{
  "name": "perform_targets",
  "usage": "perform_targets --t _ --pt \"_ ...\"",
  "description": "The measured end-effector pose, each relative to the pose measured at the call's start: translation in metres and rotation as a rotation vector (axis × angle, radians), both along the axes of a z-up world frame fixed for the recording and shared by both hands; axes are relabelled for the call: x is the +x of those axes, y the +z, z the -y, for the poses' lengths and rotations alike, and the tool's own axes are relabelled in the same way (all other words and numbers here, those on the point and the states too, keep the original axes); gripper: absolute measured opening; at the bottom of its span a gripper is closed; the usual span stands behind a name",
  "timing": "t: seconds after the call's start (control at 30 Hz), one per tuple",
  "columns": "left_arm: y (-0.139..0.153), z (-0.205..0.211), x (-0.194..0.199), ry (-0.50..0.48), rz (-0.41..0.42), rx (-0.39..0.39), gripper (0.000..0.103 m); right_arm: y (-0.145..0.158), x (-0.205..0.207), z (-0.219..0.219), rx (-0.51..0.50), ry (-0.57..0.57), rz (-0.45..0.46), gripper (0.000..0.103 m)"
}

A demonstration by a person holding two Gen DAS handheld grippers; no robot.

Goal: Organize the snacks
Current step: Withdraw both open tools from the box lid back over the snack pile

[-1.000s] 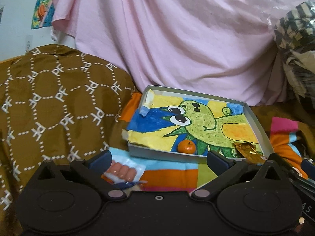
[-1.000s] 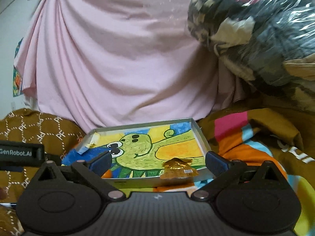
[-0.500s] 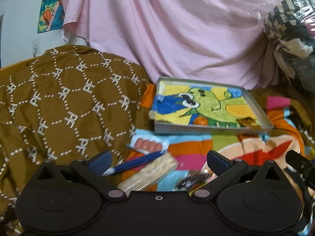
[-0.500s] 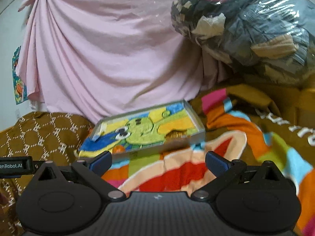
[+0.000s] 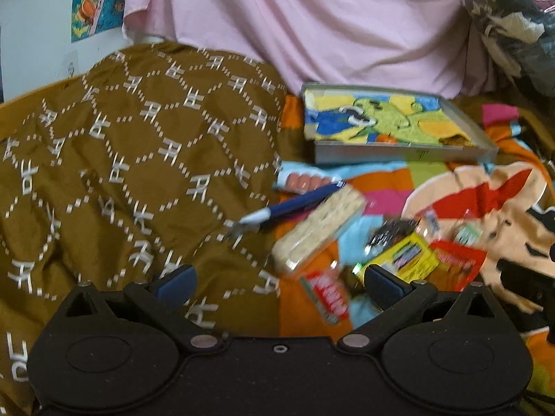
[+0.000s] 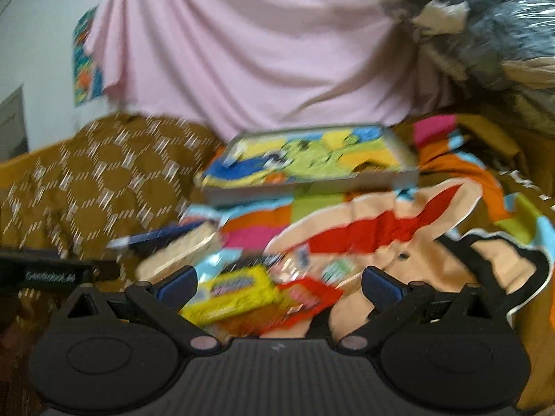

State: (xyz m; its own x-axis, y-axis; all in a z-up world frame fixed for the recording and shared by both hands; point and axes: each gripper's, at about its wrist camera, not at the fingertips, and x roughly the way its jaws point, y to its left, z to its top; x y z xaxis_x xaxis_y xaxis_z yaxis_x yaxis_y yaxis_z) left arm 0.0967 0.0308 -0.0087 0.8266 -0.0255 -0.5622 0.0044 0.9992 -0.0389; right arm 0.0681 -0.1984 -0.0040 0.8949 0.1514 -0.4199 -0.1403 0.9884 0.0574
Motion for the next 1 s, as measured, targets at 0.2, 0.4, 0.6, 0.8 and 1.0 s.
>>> perform_targets --t 0.2,0.4,0.6,0.8,1.0 --pt "-0.016 -0.009 -0.002 0.011 -0.047 -0.017 0.102 -0.011 0.002 -0.021 -0.07 0.069 -0.076 0.103" --pt "-0.02 -0.005 0.003 -0.022 -0.054 0.008 0.102 -0.022 0.016 -0.024 -0.072 0.069 -0.184 0.103" --pt "-0.022 0.001 0.016 -0.053 -0.066 0.036 0.102 -0.03 0.026 -0.02 -0.048 0.065 -0.249 0.103" --pt "-0.024 0.006 0.023 -0.093 -0.084 0.058 0.102 -0.034 0.035 -0.018 -0.024 0.078 -0.302 0.103" --pt "-0.022 0.013 0.034 -0.153 -0.099 0.074 0.102 -0.038 0.046 -0.01 0.04 0.107 -0.37 0.103"
